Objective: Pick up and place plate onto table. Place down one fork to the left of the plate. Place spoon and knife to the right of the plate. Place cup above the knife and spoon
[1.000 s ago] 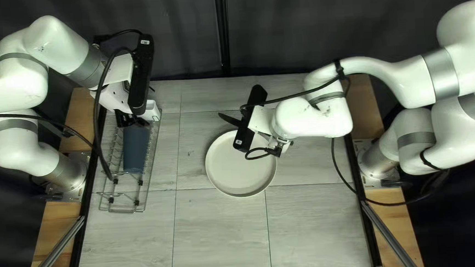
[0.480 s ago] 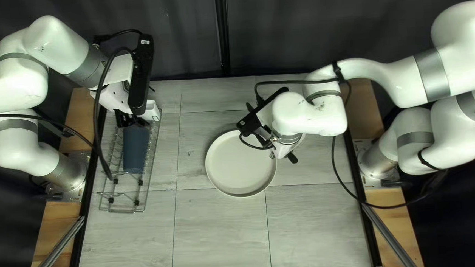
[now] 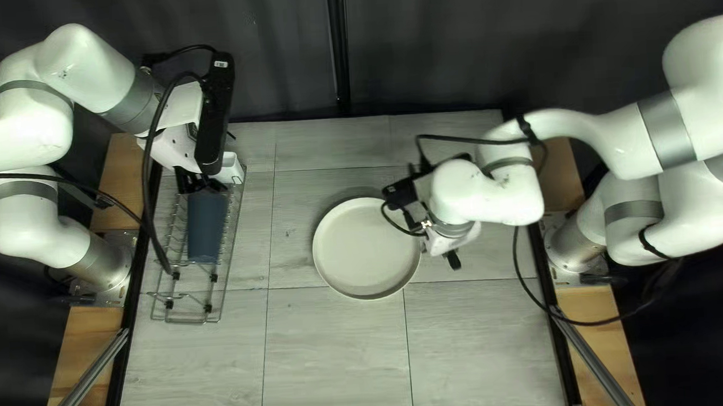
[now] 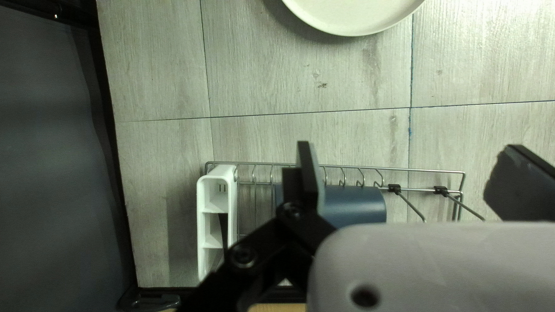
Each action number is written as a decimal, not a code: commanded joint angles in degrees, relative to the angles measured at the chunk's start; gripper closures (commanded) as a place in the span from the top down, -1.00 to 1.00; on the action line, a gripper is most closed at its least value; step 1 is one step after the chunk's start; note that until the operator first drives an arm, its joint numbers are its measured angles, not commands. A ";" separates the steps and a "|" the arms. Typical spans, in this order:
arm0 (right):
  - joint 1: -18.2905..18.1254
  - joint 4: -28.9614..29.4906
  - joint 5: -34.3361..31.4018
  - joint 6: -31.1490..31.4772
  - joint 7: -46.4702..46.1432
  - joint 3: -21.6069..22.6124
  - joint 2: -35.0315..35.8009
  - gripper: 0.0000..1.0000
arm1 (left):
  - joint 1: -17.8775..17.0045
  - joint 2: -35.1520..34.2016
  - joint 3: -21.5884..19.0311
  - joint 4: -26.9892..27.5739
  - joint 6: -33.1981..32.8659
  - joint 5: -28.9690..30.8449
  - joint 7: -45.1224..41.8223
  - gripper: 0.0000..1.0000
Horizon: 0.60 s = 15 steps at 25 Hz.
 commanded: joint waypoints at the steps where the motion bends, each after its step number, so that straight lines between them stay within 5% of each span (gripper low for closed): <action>1: -0.39 -3.92 4.01 -5.76 -2.55 -2.01 1.52 -1.00 | 0.00 0.00 0.00 0.00 0.00 0.00 0.00 1.00; 15: 0.77 -8.64 15.45 -20.57 -14.90 -5.26 10.56 -1.00 | 0.00 0.00 0.00 0.00 0.00 0.00 0.00 1.00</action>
